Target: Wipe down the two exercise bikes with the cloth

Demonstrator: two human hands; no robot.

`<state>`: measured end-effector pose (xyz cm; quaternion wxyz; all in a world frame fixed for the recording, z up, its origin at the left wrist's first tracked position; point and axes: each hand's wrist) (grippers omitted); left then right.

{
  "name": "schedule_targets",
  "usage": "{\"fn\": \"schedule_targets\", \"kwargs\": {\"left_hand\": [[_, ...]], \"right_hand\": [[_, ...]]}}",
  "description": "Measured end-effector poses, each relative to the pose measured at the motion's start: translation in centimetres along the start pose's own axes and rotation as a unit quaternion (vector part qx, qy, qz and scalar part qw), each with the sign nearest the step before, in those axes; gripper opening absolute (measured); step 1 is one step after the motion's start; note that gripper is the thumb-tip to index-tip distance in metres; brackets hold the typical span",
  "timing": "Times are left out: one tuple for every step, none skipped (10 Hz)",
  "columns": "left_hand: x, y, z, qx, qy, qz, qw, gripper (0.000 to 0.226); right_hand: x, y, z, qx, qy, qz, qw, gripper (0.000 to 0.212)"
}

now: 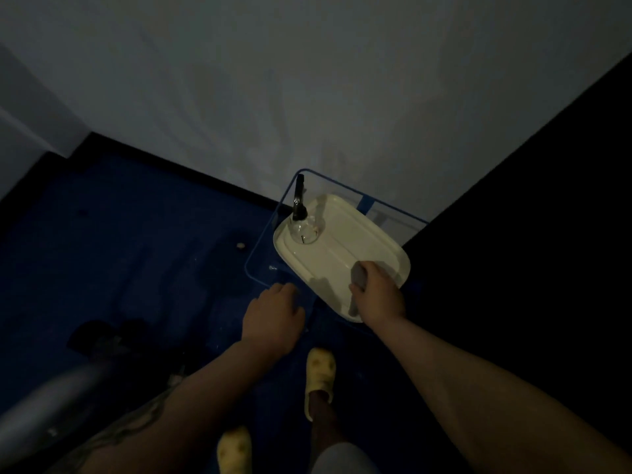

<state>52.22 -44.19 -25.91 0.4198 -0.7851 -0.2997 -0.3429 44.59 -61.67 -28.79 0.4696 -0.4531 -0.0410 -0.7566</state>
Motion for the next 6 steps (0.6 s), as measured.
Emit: {"fn": "schedule_targets", "kwargs": {"left_hand": [[-0.9, 2.2, 0.3, 0.031, -0.021, 0.0, 0.999, 0.025], [-2.1, 3.1, 1.2, 0.049, -0.035, 0.005, 0.998, 0.027], [-2.9, 3.2, 1.9, 0.058, -0.046, 0.012, 0.997, 0.03], [-2.9, 2.9, 2.1, 0.064, -0.046, 0.013, 0.997, 0.031], [-1.5, 1.7, 2.0, 0.063, -0.044, 0.022, 0.997, 0.03], [0.3, -0.2, 2.2, 0.03, -0.036, 0.001, 0.999, 0.027]], "right_hand": [[-2.2, 3.2, -1.2, 0.001, -0.018, 0.013, 1.0, 0.042], [-4.5, 5.4, -2.5, -0.01, -0.061, 0.062, 0.996, 0.046], [-5.8, 6.4, -3.0, 0.001, -0.164, 0.125, 0.978, 0.05], [-5.9, 6.3, -2.7, 0.003, -0.202, 0.12, 0.972, 0.055], [-4.9, 4.2, -1.3, 0.025, -0.213, 0.107, 0.971, 0.055], [-4.2, 0.9, 0.3, 0.052, -0.187, 0.061, 0.979, 0.052]]}}
Point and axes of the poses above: each hand's wrist, its own y-axis towards the middle knuckle, its own x-axis out of the back of the hand, z = x × y, and after that the axes turned 5 degrees about x, right-handed
